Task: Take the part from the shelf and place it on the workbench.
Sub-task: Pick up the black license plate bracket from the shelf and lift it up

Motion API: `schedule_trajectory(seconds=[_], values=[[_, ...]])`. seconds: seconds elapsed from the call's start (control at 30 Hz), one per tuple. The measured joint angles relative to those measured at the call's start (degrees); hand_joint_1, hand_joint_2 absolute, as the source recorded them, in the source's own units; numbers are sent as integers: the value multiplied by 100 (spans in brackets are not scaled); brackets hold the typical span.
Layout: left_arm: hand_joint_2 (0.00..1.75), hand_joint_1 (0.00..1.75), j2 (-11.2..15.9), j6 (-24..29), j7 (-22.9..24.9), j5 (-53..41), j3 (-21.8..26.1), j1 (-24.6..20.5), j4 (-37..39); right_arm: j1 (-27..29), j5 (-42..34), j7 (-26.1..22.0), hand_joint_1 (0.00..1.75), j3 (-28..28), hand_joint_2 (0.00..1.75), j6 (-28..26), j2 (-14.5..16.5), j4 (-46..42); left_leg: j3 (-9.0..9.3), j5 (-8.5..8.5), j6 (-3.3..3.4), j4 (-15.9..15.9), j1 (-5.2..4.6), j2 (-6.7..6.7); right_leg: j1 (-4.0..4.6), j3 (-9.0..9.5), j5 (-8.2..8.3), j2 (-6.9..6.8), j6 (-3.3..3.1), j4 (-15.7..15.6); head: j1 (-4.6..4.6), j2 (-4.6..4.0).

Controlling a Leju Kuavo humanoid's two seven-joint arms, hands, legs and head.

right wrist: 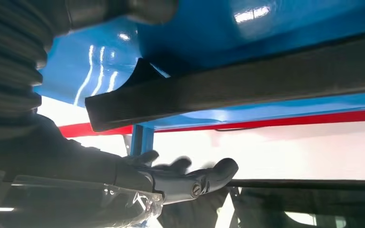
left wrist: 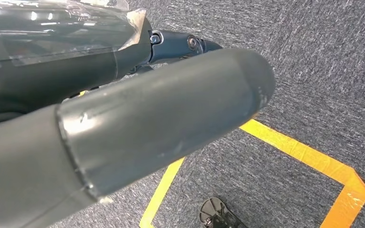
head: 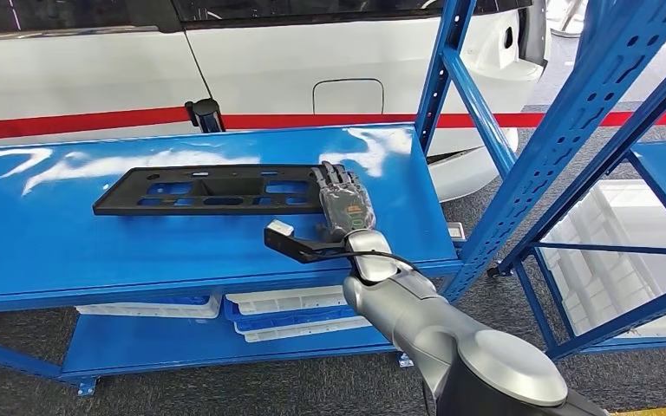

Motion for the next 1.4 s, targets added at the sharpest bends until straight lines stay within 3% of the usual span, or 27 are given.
schedule_trajectory(seconds=[0.73,0.97,1.1,1.23,1.4], values=[[0,0,-41,97,78,-39,-6,-31,0,-57,412,281,175,36,175,-54,10,-2,13,0,0,0,0,-1,0,12,0,0,0,0,-2,0],[0,0,-41,103,-174,-103,-33,-36,-1,-51,143,-54,175,-109,175,-448,-21,-56,12,0,0,0,0,-1,0,13,0,-1,0,0,-1,0],[0,0,-20,-138,-877,40,-21,-34,-2,-20,-152,-802,175,-701,175,-610,-126,-316,12,0,0,0,0,-1,0,12,0,0,0,0,-1,0],[0,0,28,-691,-1810,213,22,-37,-2,232,467,-1395,175,-1919,175,-568,-275,-1047,9,0,0,0,1,-2,0,9,0,0,0,0,-2,0],[0,0,49,-779,-1959,222,21,-36,-2,554,1141,-1485,175,-3148,175,-464,-343,-1815,-2,0,0,0,2,-4,1,-1,0,-2,0,0,-2,0]])
